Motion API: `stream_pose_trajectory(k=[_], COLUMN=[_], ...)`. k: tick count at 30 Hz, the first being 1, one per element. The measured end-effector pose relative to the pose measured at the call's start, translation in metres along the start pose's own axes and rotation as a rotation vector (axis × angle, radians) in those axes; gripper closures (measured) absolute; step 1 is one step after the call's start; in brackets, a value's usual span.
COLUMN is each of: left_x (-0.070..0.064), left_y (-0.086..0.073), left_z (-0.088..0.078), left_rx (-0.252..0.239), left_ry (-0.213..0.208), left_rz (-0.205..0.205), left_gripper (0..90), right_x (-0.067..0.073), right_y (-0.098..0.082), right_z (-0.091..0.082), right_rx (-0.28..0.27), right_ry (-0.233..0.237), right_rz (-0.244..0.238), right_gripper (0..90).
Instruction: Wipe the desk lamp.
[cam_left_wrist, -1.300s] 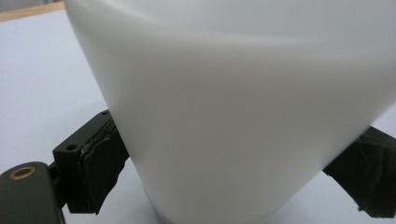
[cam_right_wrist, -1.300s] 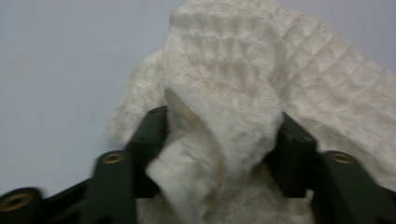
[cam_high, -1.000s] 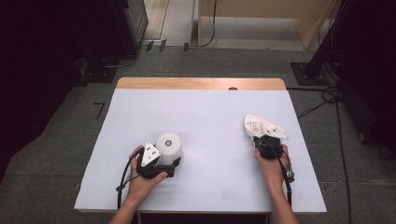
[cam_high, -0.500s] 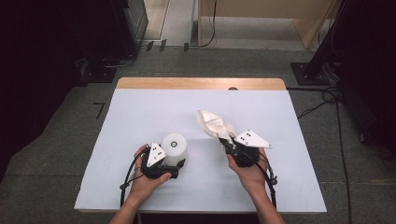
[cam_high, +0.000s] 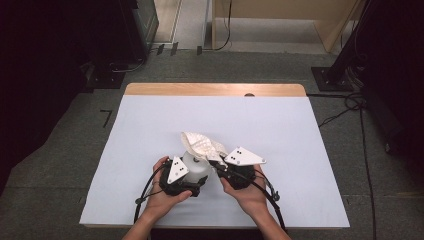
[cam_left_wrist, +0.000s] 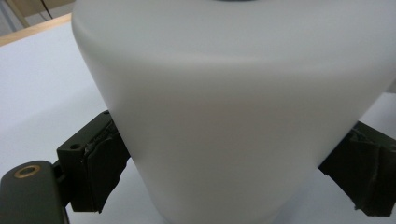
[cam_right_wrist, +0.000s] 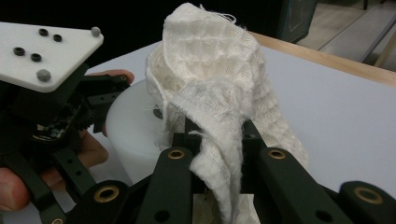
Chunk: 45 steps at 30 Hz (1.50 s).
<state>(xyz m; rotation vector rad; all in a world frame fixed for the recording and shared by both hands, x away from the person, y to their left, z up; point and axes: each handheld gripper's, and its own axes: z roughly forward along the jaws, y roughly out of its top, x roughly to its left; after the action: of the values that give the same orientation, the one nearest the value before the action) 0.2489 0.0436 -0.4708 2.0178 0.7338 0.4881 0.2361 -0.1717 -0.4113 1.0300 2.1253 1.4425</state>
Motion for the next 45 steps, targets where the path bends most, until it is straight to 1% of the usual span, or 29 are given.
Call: stream_pose_trajectory(k=[4,7,8,9,11,14,15,17,18,19,20,21,23,24,26,28,29,30,31,32,33,35,37,38,40,42,44,45], left_x=[0.0,0.0,0.0,-0.001,-0.001,0.0,-0.001,-0.003,-0.006,-0.01,-0.013,-0.016,-0.021,-0.023,-0.024,-0.022,-0.02,-0.018,-0.014,-0.012,-0.01,-0.009,-0.015,-0.018,-0.025,-0.028,-0.027,-0.026], left_y=[0.003,0.005,0.006,0.007,0.008,0.008,0.008,0.01,0.011,0.012,0.012,0.013,0.014,0.014,0.014,0.014,0.014,0.014,0.015,0.015,0.015,0.014,0.014,0.014,0.014,0.013,0.013,0.013], left_z=[-0.003,-0.006,-0.007,-0.009,-0.01,-0.008,-0.007,-0.006,-0.005,-0.004,-0.003,-0.002,-0.001,-0.001,-0.001,-0.001,-0.001,-0.001,-0.001,-0.001,-0.001,-0.001,-0.001,0.0,0.0,0.0,-0.001,-0.001], left_rx=[-0.008,-0.021,-0.027,-0.031,-0.029,-0.026,-0.027,-0.02,-0.02,-0.017,-0.017,-0.017,-0.017,-0.017,-0.017,-0.014,-0.013,-0.007,-0.006,-0.004,-0.004,-0.003,-0.011,-0.016,-0.019,-0.027,-0.025,-0.021], left_ry=[-0.01,-0.039,-0.046,-0.041,-0.038,-0.039,-0.04,-0.04,-0.033,-0.025,-0.02,-0.016,-0.007,-0.004,0.001,-0.007,-0.012,-0.017,-0.026,-0.033,-0.038,-0.039,-0.02,-0.01,0.012,0.018,0.014,0.01], left_rz=[-0.008,-0.034,-0.044,-0.039,-0.029,-0.031,-0.03,-0.008,0.019,0.044,0.061,0.071,0.101,0.106,0.118,0.105,0.086,0.068,0.035,0.013,-0.005,-0.008,0.021,0.04,0.109,0.131,0.13,0.118], left_gripper=[8.3,8.2,8.2,8.2,8.3,8.4,8.5,8.5,8.5,8.5,8.5,8.5,8.5,8.5,8.5,8.5,8.5,8.5,8.5,8.5,8.5,8.5,8.5,8.5,8.5,8.5,8.5,8.5], right_x=[-0.004,-0.006,-0.007,-0.007,-0.008,-0.01,-0.011,-0.012,-0.013,-0.012,-0.006,-0.006,0.0,0.002,0.002,-0.006,-0.011,-0.015,-0.018,-0.02,-0.02,-0.016,-0.008,-0.004,0.001,0.002,-0.002,-0.005], right_y=[0.0,0.0,0.0,0.0,0.0,-0.001,0.0,0.001,0.003,0.005,0.008,0.008,0.009,0.009,0.008,0.005,0.002,0.0,-0.001,-0.001,-0.001,0.002,0.004,0.006,0.007,0.007,0.004,0.003], right_z=[-0.001,-0.003,-0.003,-0.004,-0.005,-0.004,-0.004,-0.005,-0.006,-0.007,-0.008,-0.008,-0.007,-0.006,-0.004,-0.001,0.0,-0.001,-0.002,-0.004,-0.005,-0.008,-0.008,-0.007,-0.006,-0.005,-0.003,-0.003], right_rx=[0.012,0.011,0.008,0.014,0.016,0.031,0.033,0.034,0.026,0.017,0.008,0.008,0.007,0.002,-0.008,-0.006,-0.004,-0.008,-0.005,0.002,0.005,0.003,-0.003,-0.006,-0.017,-0.031,-0.03,-0.023], right_ry=[-0.011,-0.02,-0.028,-0.029,-0.029,-0.03,-0.03,-0.02,-0.001,0.028,0.045,0.045,0.053,0.059,0.046,0.029,0.023,0.024,0.027,0.025,0.035,0.075,0.107,0.12,0.139,0.124,0.079,0.052], right_rz=[0.02,0.034,0.028,0.041,0.042,0.04,0.047,0.06,0.075,0.088,0.077,0.077,0.068,0.071,0.067,0.073,0.091,0.122,0.14,0.139,0.134,0.12,0.106,0.107,0.11,0.12,0.13,0.137], right_gripper=[80.2,80.2,80.2,80.2,80.2,80.1,80.0,79.3,79.2,79.2,79.2,79.2,79.2,79.2,79.0,79.1,79.2,79.3,79.5,79.7,79.8,79.9,80.0,80.0,79.9,79.8,79.8,79.8])
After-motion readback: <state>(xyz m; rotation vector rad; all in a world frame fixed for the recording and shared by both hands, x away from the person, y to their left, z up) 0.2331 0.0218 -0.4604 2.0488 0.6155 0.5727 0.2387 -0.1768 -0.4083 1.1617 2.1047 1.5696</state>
